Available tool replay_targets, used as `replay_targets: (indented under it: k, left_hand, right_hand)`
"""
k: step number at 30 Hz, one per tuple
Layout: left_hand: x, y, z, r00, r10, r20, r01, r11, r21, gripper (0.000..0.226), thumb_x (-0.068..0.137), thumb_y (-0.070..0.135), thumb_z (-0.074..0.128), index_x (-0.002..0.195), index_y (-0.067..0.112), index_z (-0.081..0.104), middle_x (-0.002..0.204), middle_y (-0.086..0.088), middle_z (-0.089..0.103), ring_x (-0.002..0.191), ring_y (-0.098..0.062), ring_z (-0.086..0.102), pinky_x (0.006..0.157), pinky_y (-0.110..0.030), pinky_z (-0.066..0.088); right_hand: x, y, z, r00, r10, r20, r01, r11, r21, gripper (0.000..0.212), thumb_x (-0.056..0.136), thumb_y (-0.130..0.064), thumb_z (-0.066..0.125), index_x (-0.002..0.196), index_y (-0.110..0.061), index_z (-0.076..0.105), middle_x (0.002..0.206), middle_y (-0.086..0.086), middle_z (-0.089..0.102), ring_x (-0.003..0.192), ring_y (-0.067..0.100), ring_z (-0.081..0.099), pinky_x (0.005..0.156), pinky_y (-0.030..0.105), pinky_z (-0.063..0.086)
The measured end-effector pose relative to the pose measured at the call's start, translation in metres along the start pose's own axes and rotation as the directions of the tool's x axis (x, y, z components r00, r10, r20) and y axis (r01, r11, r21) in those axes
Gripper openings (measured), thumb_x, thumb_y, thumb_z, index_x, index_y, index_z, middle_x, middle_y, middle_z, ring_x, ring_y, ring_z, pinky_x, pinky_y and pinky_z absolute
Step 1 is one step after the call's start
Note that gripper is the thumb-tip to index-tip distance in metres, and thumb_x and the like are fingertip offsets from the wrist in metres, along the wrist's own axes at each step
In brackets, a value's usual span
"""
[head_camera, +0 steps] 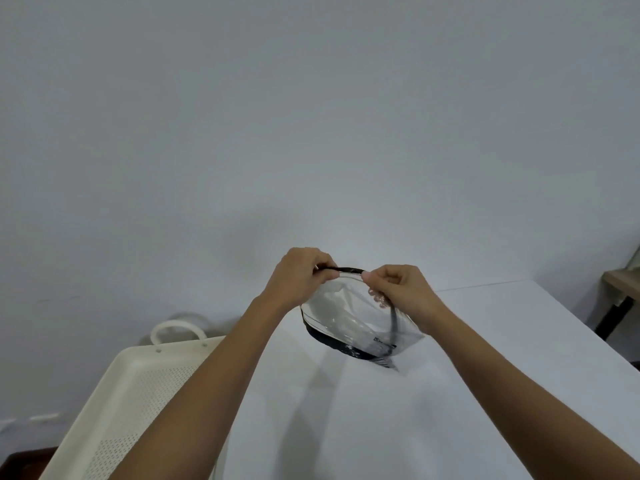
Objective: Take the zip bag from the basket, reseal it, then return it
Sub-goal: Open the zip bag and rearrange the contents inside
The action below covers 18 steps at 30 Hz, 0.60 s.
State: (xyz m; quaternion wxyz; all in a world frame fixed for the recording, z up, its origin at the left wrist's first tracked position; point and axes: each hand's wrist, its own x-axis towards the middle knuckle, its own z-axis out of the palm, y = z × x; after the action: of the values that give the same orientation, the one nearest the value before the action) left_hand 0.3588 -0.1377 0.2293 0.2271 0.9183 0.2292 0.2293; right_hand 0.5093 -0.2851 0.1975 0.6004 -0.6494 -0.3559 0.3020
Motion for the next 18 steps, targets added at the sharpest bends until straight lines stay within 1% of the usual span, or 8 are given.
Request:
replay_targets:
  k: [2, 4, 7, 9, 11, 14, 16, 18]
  left_hand:
    - [0.001, -0.002, -0.003, 1.0, -0.006, -0.017, 0.006, 1.0, -0.021, 0.009, 0.088, 0.021, 0.068, 0.089, 0.018, 0.077, 0.081, 0.006, 0.072, 0.068, -0.009, 0.068, 0.069, -0.024, 0.05]
    - [0.002, -0.005, -0.005, 1.0, -0.022, -0.019, 0.021, 0.999, -0.041, 0.01, 0.089, 0.021, 0.067, 0.087, 0.019, 0.076, 0.074, 0.009, 0.07, 0.063, -0.005, 0.069, 0.062, -0.018, 0.045]
    - [0.003, -0.007, -0.004, 0.999, -0.037, -0.017, 0.036, 0.998, -0.055, 0.01, 0.09, 0.02, 0.067, 0.085, 0.02, 0.075, 0.071, 0.009, 0.068, 0.062, -0.005, 0.07, 0.058, -0.018, 0.044]
    - [0.002, -0.007, -0.001, 0.999, -0.033, -0.012, 0.032, 0.998, -0.055, 0.011, 0.09, 0.02, 0.066, 0.084, 0.02, 0.075, 0.071, 0.011, 0.067, 0.062, -0.005, 0.069, 0.058, -0.018, 0.045]
    - [0.002, -0.007, 0.001, 0.999, -0.031, -0.009, 0.031, 0.997, -0.064, 0.011, 0.09, 0.019, 0.065, 0.084, 0.02, 0.075, 0.07, 0.013, 0.066, 0.062, -0.005, 0.07, 0.059, -0.018, 0.045]
    - [-0.001, -0.007, 0.003, 0.999, -0.031, 0.021, 0.033, 0.997, -0.074, 0.014, 0.092, 0.02, 0.063, 0.084, 0.018, 0.074, 0.069, 0.009, 0.066, 0.064, -0.008, 0.07, 0.062, -0.02, 0.05]
    - [-0.003, -0.007, 0.003, 0.998, -0.046, 0.052, 0.05, 0.996, -0.072, 0.019, 0.094, 0.023, 0.061, 0.083, 0.014, 0.073, 0.069, 0.005, 0.068, 0.066, -0.01, 0.07, 0.065, -0.023, 0.052]
    - [-0.004, -0.008, 0.003, 0.996, -0.057, 0.067, 0.061, 0.996, -0.065, 0.027, 0.096, 0.027, 0.057, 0.081, 0.01, 0.072, 0.068, 0.002, 0.07, 0.067, -0.012, 0.07, 0.066, -0.026, 0.051]
  right_hand:
    - [-0.002, 0.004, -0.015, 0.976, 0.121, 0.182, -0.142, 0.984, 0.108, 0.029, 0.073, -0.035, 0.075, 0.078, -0.007, 0.075, 0.071, 0.012, 0.061, 0.057, 0.016, 0.054, 0.063, 0.026, 0.043]
    - [-0.003, 0.01, -0.03, 0.926, 0.217, 0.307, -0.288, 0.935, 0.208, 0.029, 0.076, -0.032, 0.07, 0.084, -0.005, 0.075, 0.067, 0.006, 0.063, 0.06, 0.014, 0.061, 0.063, 0.02, 0.051]
    - [-0.005, 0.018, -0.043, 0.906, 0.231, 0.355, -0.341, 0.895, 0.288, 0.021, 0.078, -0.024, 0.069, 0.085, -0.005, 0.073, 0.069, 0.002, 0.063, 0.066, 0.014, 0.061, 0.066, 0.021, 0.056]
    - [-0.007, 0.018, -0.043, 0.93, 0.187, 0.318, -0.274, 0.927, 0.257, 0.011, 0.075, -0.02, 0.073, 0.074, -0.009, 0.072, 0.067, 0.001, 0.063, 0.059, 0.01, 0.057, 0.057, 0.017, 0.052]
    - [-0.007, 0.017, -0.043, 0.965, 0.15, 0.213, -0.186, 0.97, 0.157, 0.009, 0.075, -0.016, 0.076, 0.072, -0.009, 0.072, 0.064, 0.002, 0.062, 0.056, 0.01, 0.053, 0.053, 0.016, 0.045]
    - [-0.006, 0.018, -0.044, 0.998, 0.055, 0.021, -0.054, 0.998, -0.044, 0.011, 0.076, -0.014, 0.079, 0.076, -0.005, 0.073, 0.061, -0.001, 0.059, 0.057, 0.012, 0.048, 0.054, 0.016, 0.042]
    - [-0.006, 0.017, -0.041, 0.993, -0.04, -0.111, 0.017, 0.979, -0.205, 0.012, 0.075, -0.018, 0.081, 0.075, -0.008, 0.074, 0.063, -0.001, 0.063, 0.058, 0.013, 0.054, 0.057, 0.021, 0.045]
    - [-0.008, 0.015, -0.035, 0.974, -0.131, -0.186, 0.065, 0.944, -0.322, 0.011, 0.076, -0.02, 0.08, 0.074, -0.012, 0.073, 0.068, 0.003, 0.065, 0.06, 0.017, 0.057, 0.06, 0.026, 0.046]
